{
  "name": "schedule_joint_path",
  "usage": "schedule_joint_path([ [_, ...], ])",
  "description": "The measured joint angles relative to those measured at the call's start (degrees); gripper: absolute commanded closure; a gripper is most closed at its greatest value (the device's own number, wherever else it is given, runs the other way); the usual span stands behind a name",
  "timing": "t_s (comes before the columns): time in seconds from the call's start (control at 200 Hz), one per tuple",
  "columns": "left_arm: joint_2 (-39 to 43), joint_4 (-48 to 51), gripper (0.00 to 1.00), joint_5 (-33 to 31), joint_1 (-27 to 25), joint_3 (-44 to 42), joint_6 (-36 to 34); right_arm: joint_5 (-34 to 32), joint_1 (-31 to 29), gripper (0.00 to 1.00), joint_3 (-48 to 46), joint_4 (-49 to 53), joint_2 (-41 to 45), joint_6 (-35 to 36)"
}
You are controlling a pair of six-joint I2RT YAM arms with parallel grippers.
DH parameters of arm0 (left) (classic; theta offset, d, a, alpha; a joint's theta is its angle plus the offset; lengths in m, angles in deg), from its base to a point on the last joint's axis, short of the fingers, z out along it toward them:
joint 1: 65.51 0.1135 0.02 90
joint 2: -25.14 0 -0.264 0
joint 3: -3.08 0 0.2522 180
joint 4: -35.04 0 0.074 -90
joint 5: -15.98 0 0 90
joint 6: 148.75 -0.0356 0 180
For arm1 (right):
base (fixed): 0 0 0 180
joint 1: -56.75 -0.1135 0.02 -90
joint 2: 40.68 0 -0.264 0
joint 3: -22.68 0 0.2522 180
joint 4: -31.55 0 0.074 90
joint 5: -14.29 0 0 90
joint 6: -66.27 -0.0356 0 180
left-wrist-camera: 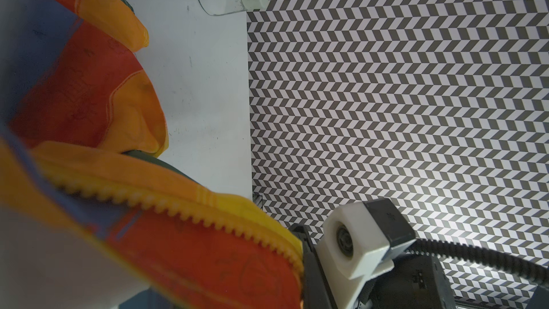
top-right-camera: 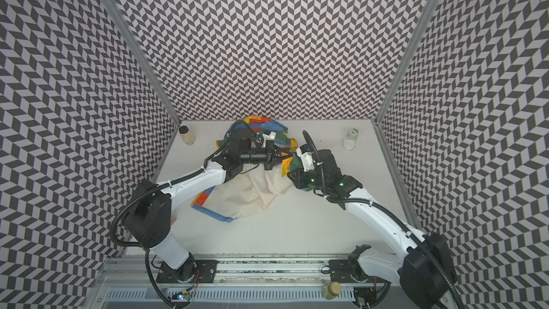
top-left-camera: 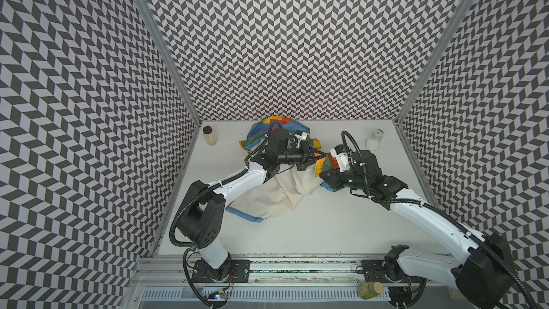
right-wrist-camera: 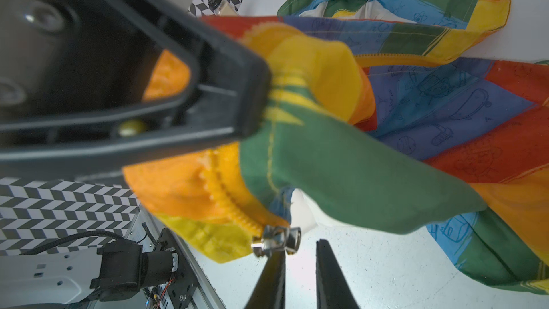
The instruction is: Zip up the jacket
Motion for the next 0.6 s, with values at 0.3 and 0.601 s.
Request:
schedule_joint_path([
  [0.3,0.0,0.2,1.0,0.4,0.0,0.4,-0.2,0.0,1.6,0.86,-1.7,-0.4,3.8,0.5],
  [0.601,0.0,0.6,1.0,0.5,0.0,1.2,-0.3,4.0,1.6,0.77,-2.2,-0.8,3.3,3.3],
])
